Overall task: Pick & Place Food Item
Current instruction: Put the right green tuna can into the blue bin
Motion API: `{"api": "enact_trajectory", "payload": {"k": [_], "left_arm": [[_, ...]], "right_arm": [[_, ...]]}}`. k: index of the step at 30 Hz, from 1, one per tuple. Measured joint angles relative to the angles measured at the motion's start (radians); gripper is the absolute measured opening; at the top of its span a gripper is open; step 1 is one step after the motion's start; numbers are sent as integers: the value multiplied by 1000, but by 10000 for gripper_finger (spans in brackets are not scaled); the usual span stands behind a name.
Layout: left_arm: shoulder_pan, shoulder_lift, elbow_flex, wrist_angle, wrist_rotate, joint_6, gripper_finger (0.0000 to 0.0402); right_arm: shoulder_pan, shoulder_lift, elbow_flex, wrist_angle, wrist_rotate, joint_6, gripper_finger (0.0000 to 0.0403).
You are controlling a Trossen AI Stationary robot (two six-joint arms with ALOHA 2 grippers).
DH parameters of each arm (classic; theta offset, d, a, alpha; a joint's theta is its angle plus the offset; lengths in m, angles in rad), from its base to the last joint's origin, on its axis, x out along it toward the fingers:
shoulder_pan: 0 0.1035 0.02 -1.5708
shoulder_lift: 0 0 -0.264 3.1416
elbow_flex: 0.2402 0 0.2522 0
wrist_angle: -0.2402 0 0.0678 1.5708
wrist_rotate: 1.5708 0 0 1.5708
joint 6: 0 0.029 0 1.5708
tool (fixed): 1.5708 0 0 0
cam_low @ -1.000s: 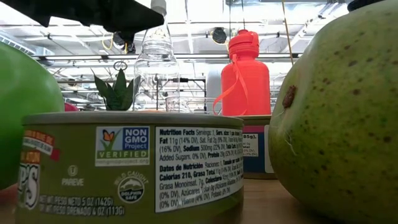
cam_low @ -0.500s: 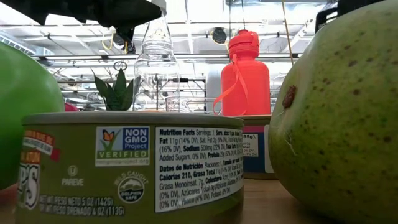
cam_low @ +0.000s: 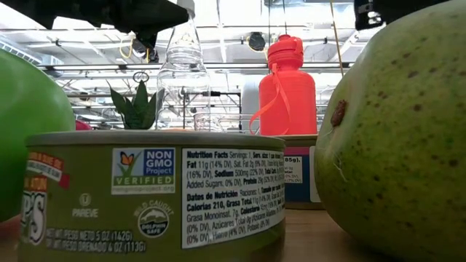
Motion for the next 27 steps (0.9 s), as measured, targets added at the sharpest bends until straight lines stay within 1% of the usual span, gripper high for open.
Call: {"api": "enact_trajectory", "payload": {"k": [6,9,13,17,21,24,27], "left_arm": [[0,0,0,1,0,17,51],[0,0,0,5,0,40,51],[0,0,0,10,0,57,51],[-7,0,0,10,0,58,51],[-24,0,0,10,11,101,51],[-36,0,0,19,40,106,51],[-50,0,-1,57,69,105,51]], "right_arm": [[46,178,107,1,91,4,0],[65,222,137,16,158,14,0],[91,240,144,43,223,28,0],[107,239,145,81,219,60,0],[135,239,145,87,209,68,0],[157,239,145,82,102,132,0],[202,240,145,60,5,213,0]]}}
